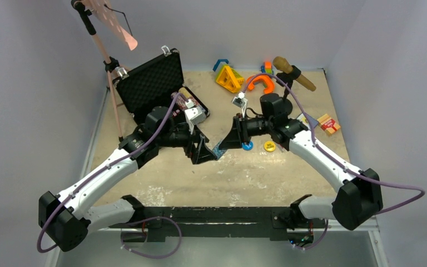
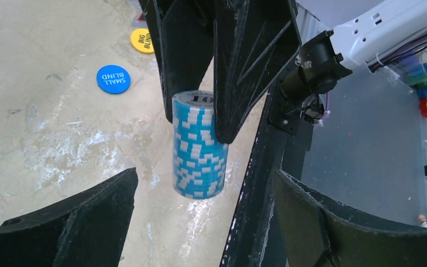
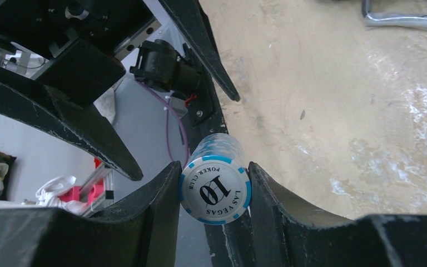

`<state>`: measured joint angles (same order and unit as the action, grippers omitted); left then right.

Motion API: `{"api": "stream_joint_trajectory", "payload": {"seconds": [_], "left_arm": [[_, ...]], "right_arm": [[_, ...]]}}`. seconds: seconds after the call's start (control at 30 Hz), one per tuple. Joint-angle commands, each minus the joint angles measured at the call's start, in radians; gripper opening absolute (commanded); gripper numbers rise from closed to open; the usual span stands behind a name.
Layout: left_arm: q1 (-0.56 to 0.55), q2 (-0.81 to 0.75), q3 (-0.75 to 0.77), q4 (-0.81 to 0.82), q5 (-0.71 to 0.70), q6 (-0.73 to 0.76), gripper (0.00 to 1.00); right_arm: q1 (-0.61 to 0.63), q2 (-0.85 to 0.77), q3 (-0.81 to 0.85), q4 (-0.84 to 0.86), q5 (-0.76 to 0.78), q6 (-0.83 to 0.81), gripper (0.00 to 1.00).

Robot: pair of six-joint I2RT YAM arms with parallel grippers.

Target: Pack up texas hold em set

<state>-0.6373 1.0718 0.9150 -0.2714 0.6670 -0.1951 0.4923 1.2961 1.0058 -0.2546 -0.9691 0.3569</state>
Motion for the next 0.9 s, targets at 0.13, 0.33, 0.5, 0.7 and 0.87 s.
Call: {"api": "stream_joint_trajectory", "payload": {"seconds": [0.13,0.33,0.5,0.7,0.87], "left_arm": [[-0.032,0.023,0.011,0.028,0.005,0.012,0.92],[-0.052,0.034,0.017,0.001,-0.021,0.023,0.87],[-0.058,0.045,0.022,-0.007,-0.042,0.020,0.81],[-0.068,0.066,0.041,-0.046,-0.064,0.028,0.73],[-0.073,0.065,0.041,-0.045,-0.065,0.025,0.64]], "right_arm": [[0.061,0.000,0.034,0.098,-0.039,0.059,0.00],[0.077,-0.003,0.031,0.108,-0.009,0.072,0.00],[0.080,-0.012,0.023,0.120,0.006,0.083,0.00],[0.081,-0.014,0.012,0.139,0.016,0.099,0.00],[0.081,-0.018,0.009,0.149,0.019,0.105,0.00]]}}
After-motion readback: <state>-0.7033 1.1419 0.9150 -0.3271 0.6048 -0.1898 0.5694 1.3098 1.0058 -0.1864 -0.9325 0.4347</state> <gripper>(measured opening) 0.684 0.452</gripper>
